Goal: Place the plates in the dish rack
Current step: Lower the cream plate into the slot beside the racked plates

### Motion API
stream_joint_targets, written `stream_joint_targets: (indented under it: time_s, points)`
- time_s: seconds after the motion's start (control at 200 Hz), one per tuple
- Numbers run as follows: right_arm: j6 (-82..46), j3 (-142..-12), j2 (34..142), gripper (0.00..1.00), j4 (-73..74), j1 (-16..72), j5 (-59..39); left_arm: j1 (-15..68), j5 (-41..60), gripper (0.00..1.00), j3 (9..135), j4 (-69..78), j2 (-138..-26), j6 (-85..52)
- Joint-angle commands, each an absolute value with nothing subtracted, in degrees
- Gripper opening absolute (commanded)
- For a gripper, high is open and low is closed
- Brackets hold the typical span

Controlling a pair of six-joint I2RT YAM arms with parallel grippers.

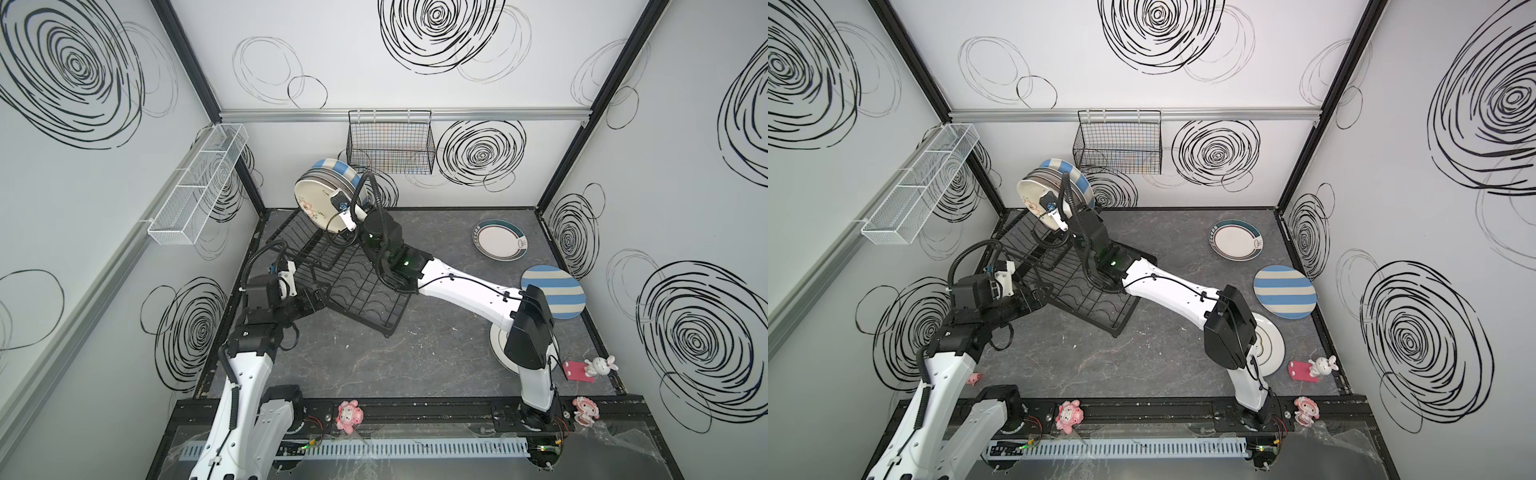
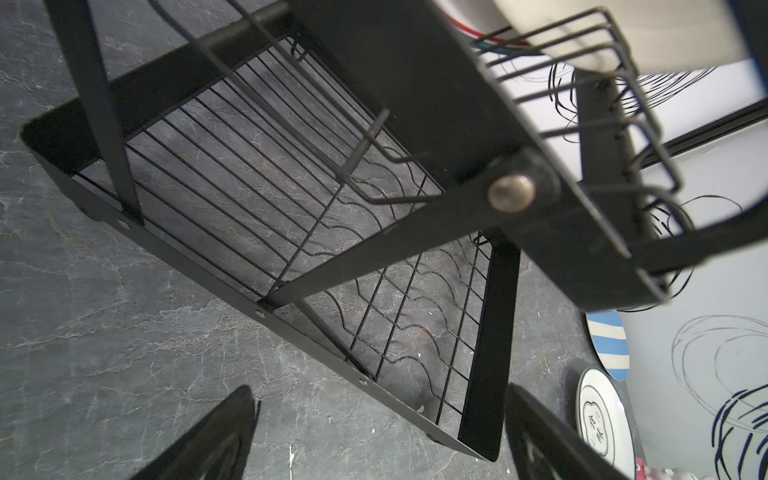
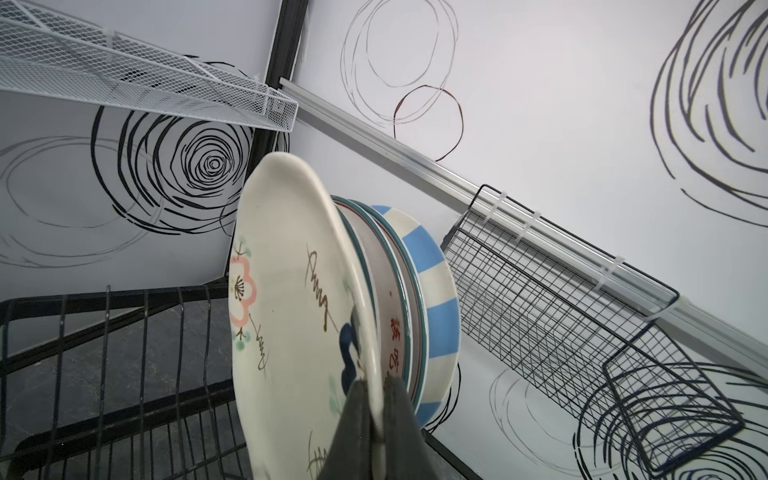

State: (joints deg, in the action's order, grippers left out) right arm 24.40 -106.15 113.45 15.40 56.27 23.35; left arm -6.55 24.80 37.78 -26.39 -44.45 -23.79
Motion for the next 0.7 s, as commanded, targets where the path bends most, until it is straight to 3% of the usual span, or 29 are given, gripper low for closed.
stream_joint_targets:
  time_s: [0.0, 0.69]
  points:
    - [26.67, -110.84, 111.79, 0.00, 25.57, 56.35, 25.91, -7.05, 25.84, 0.96, 36.92, -23.56, -44.03, -23.42]
    - [24.66, -113.90, 115.87, 0.00, 23.43, 55.91, 24.06, -7.06, 25.67, 0.96, 36.91, -23.62, -44.27, -23.40]
